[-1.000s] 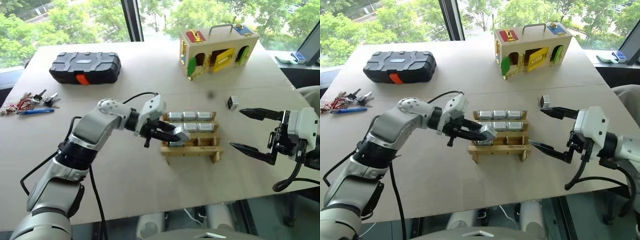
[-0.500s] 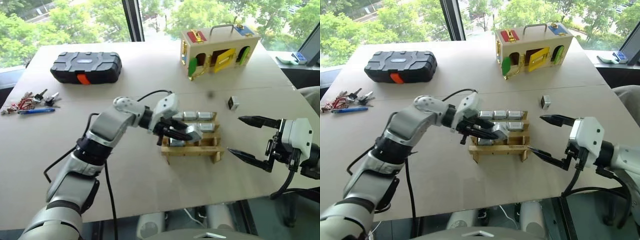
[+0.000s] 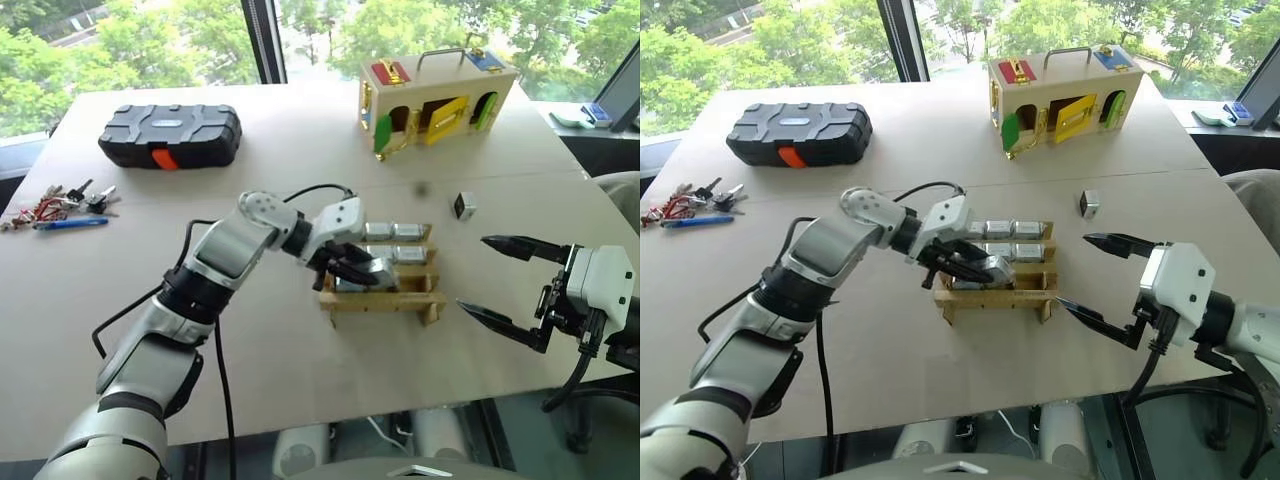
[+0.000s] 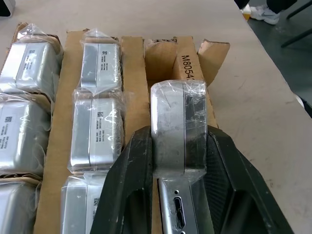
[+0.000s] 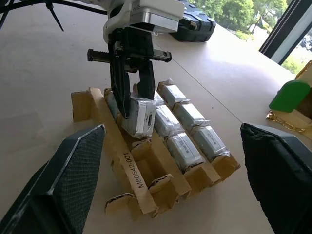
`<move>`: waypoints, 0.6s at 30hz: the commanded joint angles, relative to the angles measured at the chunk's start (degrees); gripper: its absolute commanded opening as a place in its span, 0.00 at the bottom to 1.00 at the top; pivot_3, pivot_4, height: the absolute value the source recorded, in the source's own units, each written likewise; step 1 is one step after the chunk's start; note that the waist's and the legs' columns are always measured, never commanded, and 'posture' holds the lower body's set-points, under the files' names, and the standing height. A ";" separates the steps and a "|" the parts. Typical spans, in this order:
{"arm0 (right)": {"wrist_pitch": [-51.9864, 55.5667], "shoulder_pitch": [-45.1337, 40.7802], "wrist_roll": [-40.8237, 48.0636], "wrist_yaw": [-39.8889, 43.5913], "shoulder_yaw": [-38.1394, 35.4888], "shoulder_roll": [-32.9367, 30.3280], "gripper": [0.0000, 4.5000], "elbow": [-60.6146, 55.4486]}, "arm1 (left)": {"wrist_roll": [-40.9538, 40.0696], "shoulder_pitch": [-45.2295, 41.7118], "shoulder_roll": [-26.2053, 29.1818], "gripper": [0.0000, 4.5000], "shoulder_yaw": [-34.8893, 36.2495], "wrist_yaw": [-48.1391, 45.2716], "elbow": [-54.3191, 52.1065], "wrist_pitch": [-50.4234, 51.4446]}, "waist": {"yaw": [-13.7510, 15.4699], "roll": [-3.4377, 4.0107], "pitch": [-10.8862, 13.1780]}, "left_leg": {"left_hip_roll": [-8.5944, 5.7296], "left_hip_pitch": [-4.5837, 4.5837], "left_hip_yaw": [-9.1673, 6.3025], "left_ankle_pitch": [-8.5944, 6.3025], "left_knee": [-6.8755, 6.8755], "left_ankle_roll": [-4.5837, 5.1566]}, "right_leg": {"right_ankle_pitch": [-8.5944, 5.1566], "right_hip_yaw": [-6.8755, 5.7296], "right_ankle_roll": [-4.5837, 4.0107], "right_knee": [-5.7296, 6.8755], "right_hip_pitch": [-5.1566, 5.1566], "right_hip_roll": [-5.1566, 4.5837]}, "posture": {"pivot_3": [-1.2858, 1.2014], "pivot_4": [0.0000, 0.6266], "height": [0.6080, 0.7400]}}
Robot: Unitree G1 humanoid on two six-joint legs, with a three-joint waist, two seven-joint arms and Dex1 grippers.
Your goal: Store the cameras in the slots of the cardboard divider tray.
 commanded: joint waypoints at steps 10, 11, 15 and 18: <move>-1.44 0.55 -0.10 -0.46 -1.15 -0.46 0.98 -0.82 | 7.13 -2.73 2.45 0.18 -2.52 0.32 -4.23 0.06 | -0.36 0.00 -0.01 | 0.00 0.04 0.01 0.00 0.00 0.00 | 0.00 0.03 0.00 0.03 0.01 0.02 | 0.52 0.24 1.00; -1.43 0.61 -0.07 -0.52 -1.16 -0.45 0.99 -0.88 | 6.47 -2.79 2.22 0.29 -2.18 0.15 -4.89 0.75 | -0.42 0.00 -0.01 | 0.00 0.05 0.01 0.00 0.00 0.00 | 0.00 0.03 0.00 0.03 0.02 0.02 | 0.52 0.24 1.00; 0.30 0.47 0.26 -2.67 -0.85 -0.11 1.00 -1.14 | 1.60 -3.43 0.06 0.66 2.01 1.03 -8.34 4.90 | -0.41 0.00 -0.01 | 0.01 0.06 0.01 0.00 0.00 0.00 | 0.00 0.04 0.00 0.04 0.02 0.03 | 0.52 0.24 1.00; 4.09 -1.92 -1.55 -8.58 1.08 0.43 1.00 -0.52 | -9.41 -5.26 -0.15 0.84 11.38 1.52 -13.32 17.71 | -0.42 -0.03 0.01 | 0.07 -0.04 -0.03 0.00 0.05 0.00 | 0.00 0.02 0.00 0.04 0.00 0.02 | 0.52 0.24 1.00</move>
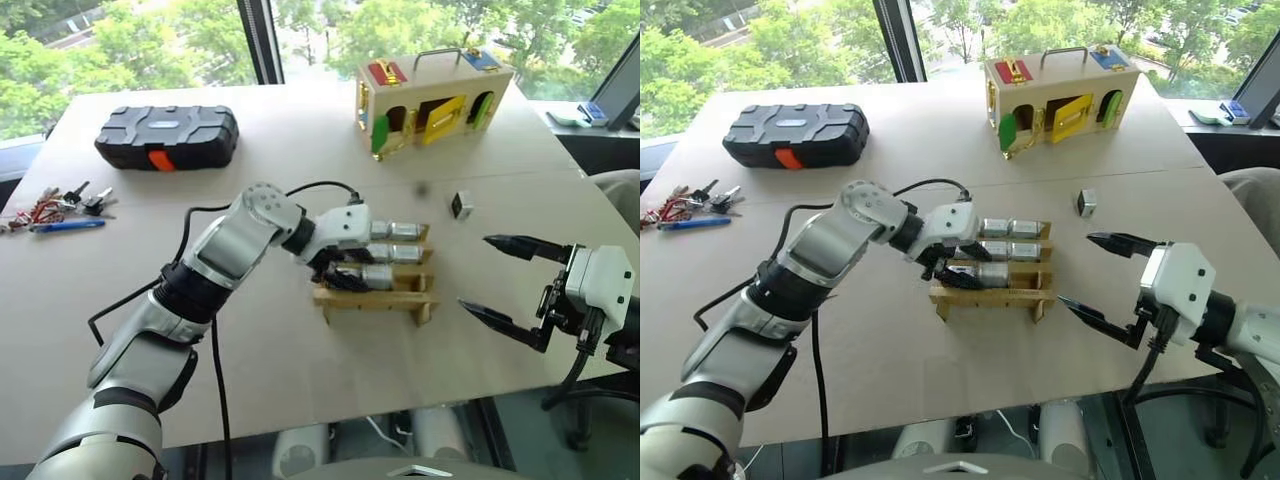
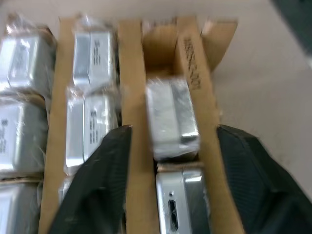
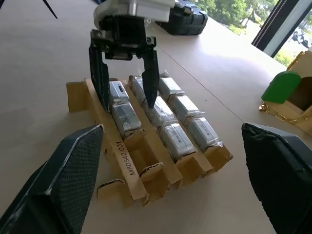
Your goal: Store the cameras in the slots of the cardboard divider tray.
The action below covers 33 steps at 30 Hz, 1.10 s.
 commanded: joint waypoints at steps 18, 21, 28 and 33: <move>28.73 -38.97 -15.09 -26.64 16.03 9.41 1.00 35.44 | -28.57 33.48 4.70 0.84 43.40 5.12 -15.59 -2.11 | -0.91 0.01 -0.09 | 0.04 0.23 0.27 0.01 -0.09 -0.03 | 0.16 0.22 -0.26 0.08 -0.01 0.03 | 0.52 0.24 1.00; 29.18 -43.74 -15.38 -26.55 16.89 12.01 1.00 42.07 | -29.18 38.22 5.41 0.84 45.68 6.24 -16.71 -3.97 | -1.00 0.02 -0.09 | 0.05 0.22 0.27 0.00 -0.10 -0.02 | 0.16 0.22 -0.27 0.05 0.00 -0.02 | 0.52 0.24 1.00; 25.47 -50.88 -18.22 -25.69 19.22 15.46 1.00 54.86 | -30.53 45.89 6.08 0.84 48.85 8.61 -19.31 -7.19 | -1.45 0.03 -0.08 | 0.07 0.22 0.27 0.00 -0.11 -0.03 | 0.17 0.20 -0.27 0.06 0.00 -0.03 | 0.52 0.24 1.00; 21.51 -54.85 -20.21 -26.08 19.54 17.38 1.00 62.74 | -31.12 49.07 7.30 0.84 49.45 8.80 -19.72 -8.81 | -1.94 0.06 -0.08 | 0.08 0.23 0.33 0.00 -0.15 -0.03 | 0.17 0.22 -0.27 0.06 -0.04 -0.04 | 0.52 0.24 1.00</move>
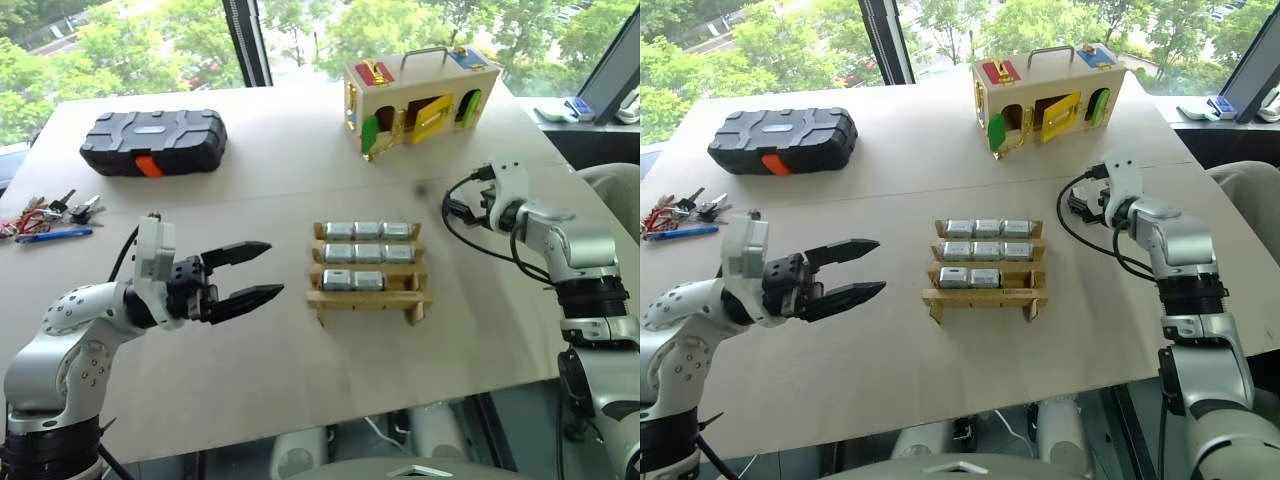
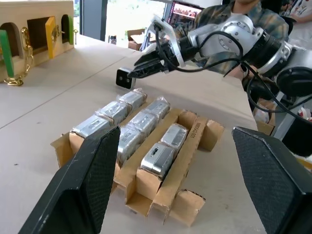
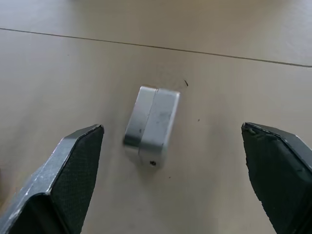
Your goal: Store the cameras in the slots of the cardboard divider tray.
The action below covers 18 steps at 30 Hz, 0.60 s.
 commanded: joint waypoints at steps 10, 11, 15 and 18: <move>-6.73 -5.91 -3.29 2.64 -0.68 1.83 0.18 10.86 | -2.10 0.94 1.67 0.86 0.41 2.02 -2.57 -2.72 | 0.03 0.02 0.00 | 0.01 0.00 0.02 0.00 -0.04 0.00 | 0.00 0.00 0.00 -0.01 -0.01 -0.03 | 0.52 0.24 1.00; -6.67 -5.45 -3.42 3.15 -0.56 1.30 0.18 9.38 | -2.12 0.84 1.68 0.86 0.24 2.14 -2.46 -2.78 | 0.03 0.02 0.00 | 0.01 0.00 0.01 0.00 -0.04 0.00 | 0.00 0.00 0.00 -0.01 -0.01 -0.03 | 0.52 0.24 1.00; -10.96 0.43 -2.25 10.76 0.51 -3.04 0.18 -5.81 | -2.15 1.07 1.44 0.86 -0.34 2.52 -2.05 -2.99 | 0.33 0.12 0.06 | 0.01 -0.03 0.00 0.00 -0.07 0.00 | 0.00 -0.03 0.00 -0.01 -0.04 -0.09 | 0.52 0.24 1.00; -17.90 8.56 -0.84 21.92 2.92 -9.88 0.18 -22.46 | -0.82 1.47 0.69 0.86 -1.30 2.07 -1.33 -5.32 | 0.35 0.16 0.08 | -0.02 -0.12 -0.02 0.00 -0.15 0.00 | -0.01 -0.09 0.02 -0.08 -0.08 -0.13 | 0.52 0.24 1.00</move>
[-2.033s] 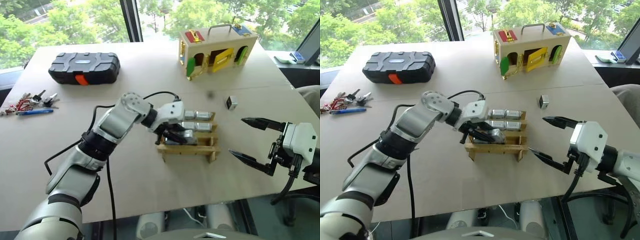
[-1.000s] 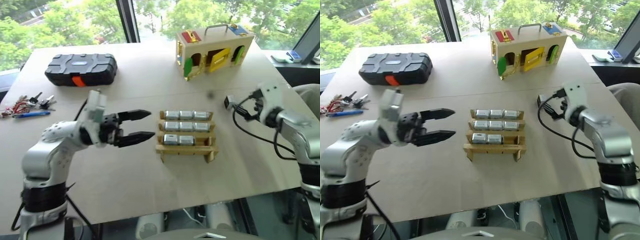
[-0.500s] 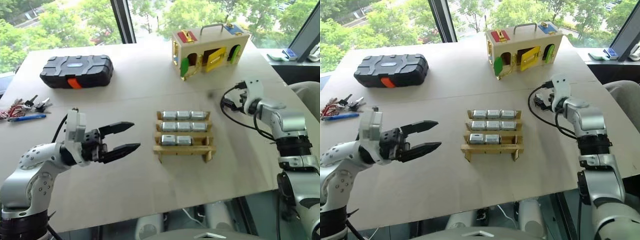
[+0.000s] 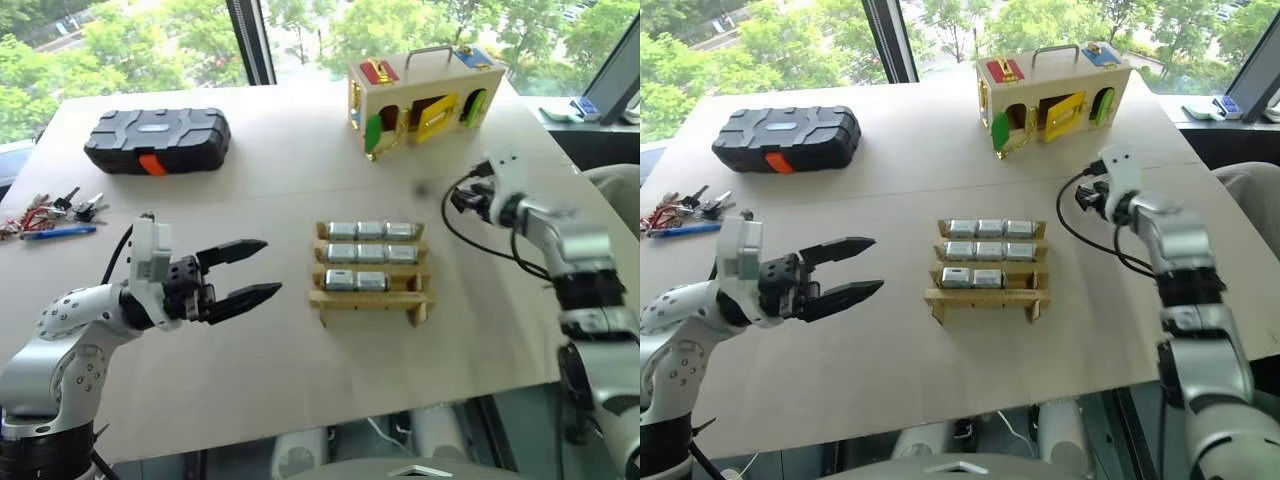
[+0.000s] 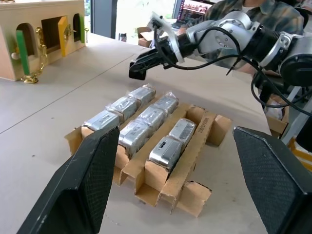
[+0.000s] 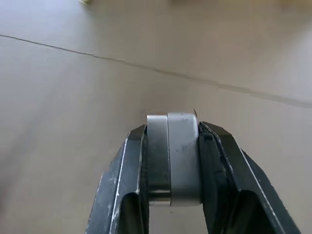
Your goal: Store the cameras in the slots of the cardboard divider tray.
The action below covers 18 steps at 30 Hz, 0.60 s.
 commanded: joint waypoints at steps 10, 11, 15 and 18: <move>-8.36 15.45 9.06 20.29 8.29 -7.42 0.18 -38.95 | -1.04 1.82 1.38 0.86 -1.71 -8.92 3.73 -6.12 | -0.14 0.00 0.00 | 0.12 0.28 0.01 -0.16 -0.06 -0.31 | -0.10 -0.02 0.17 0.05 0.03 0.05 | 0.52 0.24 1.00; -9.17 15.54 8.40 19.98 9.38 -6.43 0.18 -38.77 | -1.21 1.96 1.77 0.86 -1.63 -9.51 4.04 -5.85 | -0.10 0.00 0.00 | 0.11 0.27 0.01 -0.16 -0.06 -0.32 | -0.11 -0.03 0.16 0.04 0.02 0.00 | 0.52 0.24 1.00; -10.68 16.04 6.66 20.01 11.64 -5.04 0.18 -37.83 | -0.99 2.84 2.42 0.86 -1.30 -11.00 4.43 -6.75 | 0.07 0.00 0.00 | 0.04 0.09 0.02 -0.16 -0.06 -0.31 | -0.11 -0.04 0.16 0.00 -0.17 -0.10 | 0.52 0.24 1.00; -12.42 17.46 5.60 21.43 12.03 -6.27 0.18 -37.40 | -1.12 3.49 2.52 0.86 -0.59 -11.22 4.15 -7.28 | 0.17 -0.01 -0.01 | -0.02 -0.36 0.02 -0.09 -0.04 -0.16 | 0.03 -0.08 -0.06 -0.10 -0.43 -0.13 | 0.52 0.24 1.00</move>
